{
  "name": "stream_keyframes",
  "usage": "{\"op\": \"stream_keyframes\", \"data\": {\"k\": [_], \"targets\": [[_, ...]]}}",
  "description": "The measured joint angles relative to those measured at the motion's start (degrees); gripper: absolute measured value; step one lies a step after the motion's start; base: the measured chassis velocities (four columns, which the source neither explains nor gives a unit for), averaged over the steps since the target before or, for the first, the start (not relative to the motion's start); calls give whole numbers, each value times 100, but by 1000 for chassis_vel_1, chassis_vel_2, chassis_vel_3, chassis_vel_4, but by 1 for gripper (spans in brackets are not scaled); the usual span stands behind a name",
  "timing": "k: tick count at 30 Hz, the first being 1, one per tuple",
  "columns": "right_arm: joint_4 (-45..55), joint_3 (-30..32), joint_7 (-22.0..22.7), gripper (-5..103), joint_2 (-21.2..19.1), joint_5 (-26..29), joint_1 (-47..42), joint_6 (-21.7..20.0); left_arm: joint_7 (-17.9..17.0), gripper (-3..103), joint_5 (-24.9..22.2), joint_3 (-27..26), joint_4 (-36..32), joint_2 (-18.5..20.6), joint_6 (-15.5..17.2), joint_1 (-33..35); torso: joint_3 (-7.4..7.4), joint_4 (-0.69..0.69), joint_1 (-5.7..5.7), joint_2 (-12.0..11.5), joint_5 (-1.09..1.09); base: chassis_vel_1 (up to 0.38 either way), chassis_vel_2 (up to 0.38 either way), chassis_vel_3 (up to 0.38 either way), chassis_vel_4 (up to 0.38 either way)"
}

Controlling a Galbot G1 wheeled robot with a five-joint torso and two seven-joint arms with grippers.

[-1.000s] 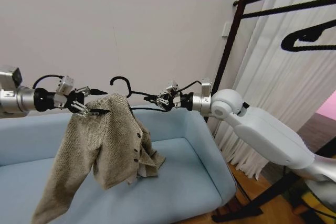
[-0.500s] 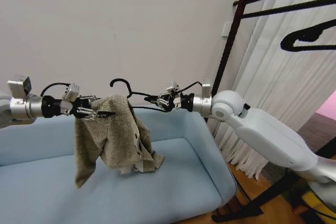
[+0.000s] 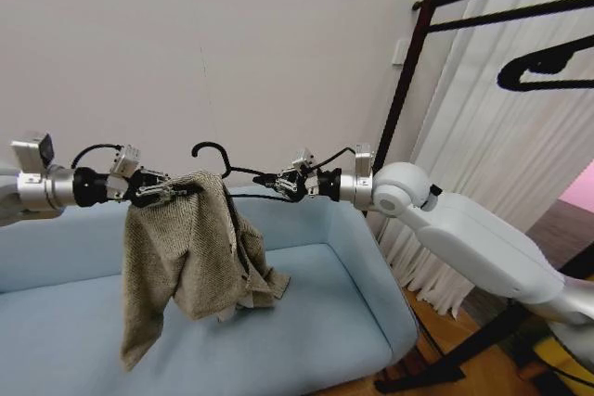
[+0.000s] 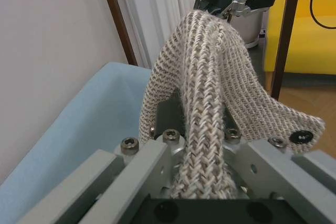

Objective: Pick up the clothes from the sofa and hang them on the clothes hanger.

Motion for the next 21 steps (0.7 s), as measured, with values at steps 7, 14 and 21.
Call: {"op": "stream_keyframes", "data": {"k": [7, 14, 21], "targets": [[57, 30, 158, 4, -118, 111, 82, -76, 165, 5, 6, -28, -31, -48, -11, -56, 0, 0, 0, 0, 0, 0, 0, 0, 0], [-47, 247, 353, 25, -292, 272, 126, -94, 273, 5, 69, -30, -10, -124, -16, -71, 0, 0, 0, 0, -1, 0, 0, 0, 0], [-244, 558, 378, 53, -649, 491, 12, -108, 387, 5, 124, -30, 35, -262, -37, -100, 0, 0, 0, 0, 0, 0, 0, 0, 0]]}}
